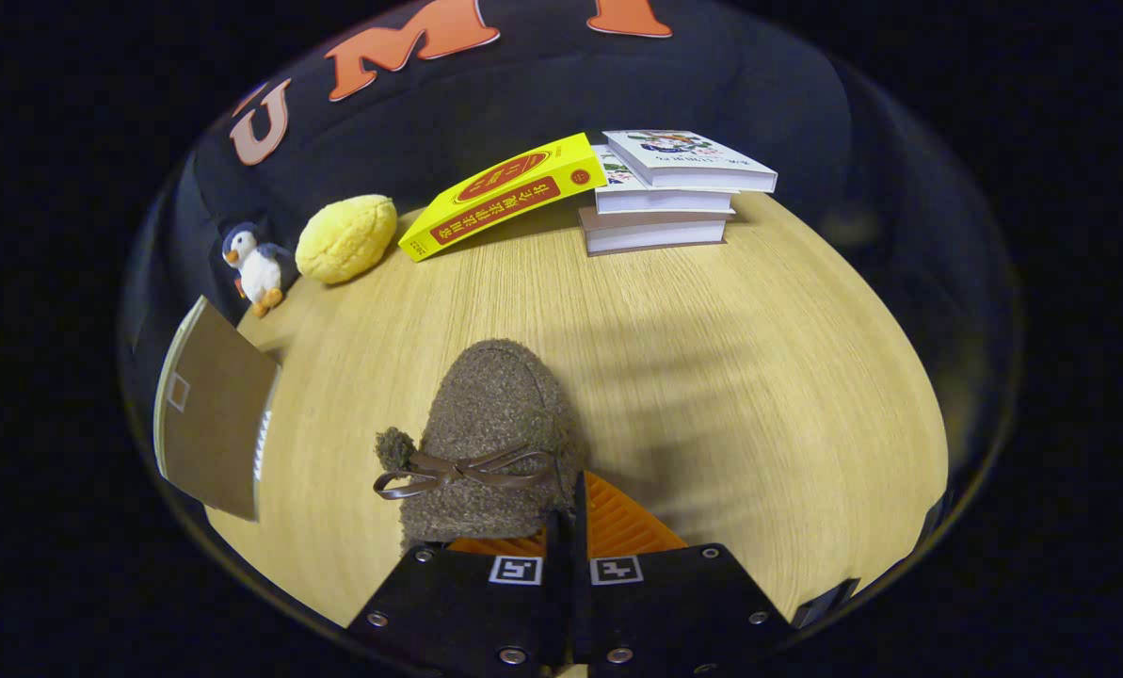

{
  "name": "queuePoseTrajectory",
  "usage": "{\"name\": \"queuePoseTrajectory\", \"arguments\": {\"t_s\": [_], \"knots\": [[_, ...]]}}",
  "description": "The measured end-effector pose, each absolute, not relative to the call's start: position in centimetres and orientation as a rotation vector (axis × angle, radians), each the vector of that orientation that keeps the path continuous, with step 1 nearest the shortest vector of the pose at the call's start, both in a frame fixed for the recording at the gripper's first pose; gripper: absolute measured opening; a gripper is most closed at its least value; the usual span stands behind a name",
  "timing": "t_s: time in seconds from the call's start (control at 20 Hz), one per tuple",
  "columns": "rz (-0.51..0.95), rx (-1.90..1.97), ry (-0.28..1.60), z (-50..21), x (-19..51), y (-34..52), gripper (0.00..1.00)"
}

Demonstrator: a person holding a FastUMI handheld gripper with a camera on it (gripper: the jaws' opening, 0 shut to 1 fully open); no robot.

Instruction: Open the storage box then place both shoes into the box .Put the left shoe in first, then the right shoe, with the right side of both shoes facing outward in a uniform manner.

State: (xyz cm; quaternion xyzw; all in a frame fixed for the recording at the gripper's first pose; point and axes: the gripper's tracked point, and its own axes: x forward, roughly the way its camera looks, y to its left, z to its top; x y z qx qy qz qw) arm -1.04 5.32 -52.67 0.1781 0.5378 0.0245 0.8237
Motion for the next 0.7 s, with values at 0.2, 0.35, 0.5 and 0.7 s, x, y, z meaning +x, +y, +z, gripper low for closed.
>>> {"name": "queuePoseTrajectory", "arguments": {"t_s": [0.2, 0.35, 0.5, 0.7], "knots": [[0.048, 0.39, 1.104, -47.0, 0.5, 7.7, 0.04], [0.086, 0.382, 1.085, -42.3, 1.6, 11.0, 0.04], [0.129, 0.361, 1.069, -38.2, 2.8, 15.2, 0.04], [0.199, 0.369, 1.045, -33.6, 4.2, 21.8, 0.04]]}}
